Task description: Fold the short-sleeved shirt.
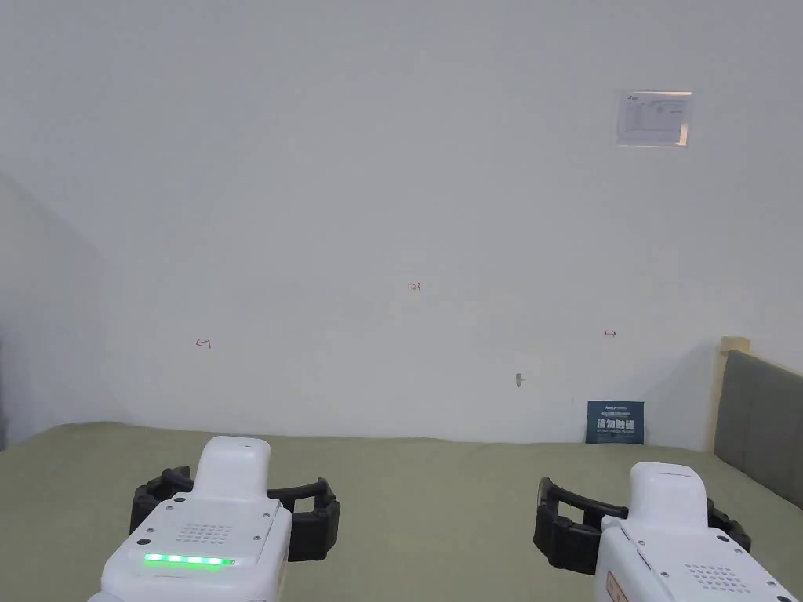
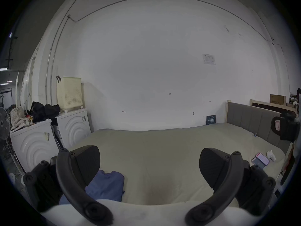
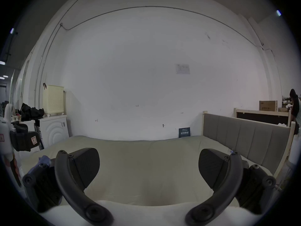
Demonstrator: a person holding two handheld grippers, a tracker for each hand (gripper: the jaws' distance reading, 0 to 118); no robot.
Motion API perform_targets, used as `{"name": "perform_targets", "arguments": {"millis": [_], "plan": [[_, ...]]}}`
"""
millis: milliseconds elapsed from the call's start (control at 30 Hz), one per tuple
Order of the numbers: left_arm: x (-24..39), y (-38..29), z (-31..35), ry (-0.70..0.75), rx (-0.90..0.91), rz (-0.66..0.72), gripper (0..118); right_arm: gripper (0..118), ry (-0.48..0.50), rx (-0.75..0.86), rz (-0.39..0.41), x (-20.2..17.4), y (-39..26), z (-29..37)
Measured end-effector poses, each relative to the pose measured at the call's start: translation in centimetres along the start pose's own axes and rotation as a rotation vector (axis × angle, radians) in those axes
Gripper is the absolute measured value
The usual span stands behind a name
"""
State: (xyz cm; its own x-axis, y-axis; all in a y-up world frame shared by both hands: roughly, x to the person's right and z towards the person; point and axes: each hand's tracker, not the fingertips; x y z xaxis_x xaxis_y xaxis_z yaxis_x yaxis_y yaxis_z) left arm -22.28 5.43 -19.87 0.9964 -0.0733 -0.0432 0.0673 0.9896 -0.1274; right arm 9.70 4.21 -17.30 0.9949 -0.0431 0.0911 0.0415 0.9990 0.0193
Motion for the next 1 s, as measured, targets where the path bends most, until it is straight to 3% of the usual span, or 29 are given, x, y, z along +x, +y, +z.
{"name": "perform_targets", "arguments": {"millis": [133,1000], "plan": [[0.05,0.04,0.09,0.001,0.004,-0.003,118,118,-0.033,0.004,0.002,0.1,0.02,0.08],[0.05,0.46,0.51,-0.047,-0.006,0.011,118,118,0.02,-0.034,0.065,-0.6,-0.2,0.45]]}}
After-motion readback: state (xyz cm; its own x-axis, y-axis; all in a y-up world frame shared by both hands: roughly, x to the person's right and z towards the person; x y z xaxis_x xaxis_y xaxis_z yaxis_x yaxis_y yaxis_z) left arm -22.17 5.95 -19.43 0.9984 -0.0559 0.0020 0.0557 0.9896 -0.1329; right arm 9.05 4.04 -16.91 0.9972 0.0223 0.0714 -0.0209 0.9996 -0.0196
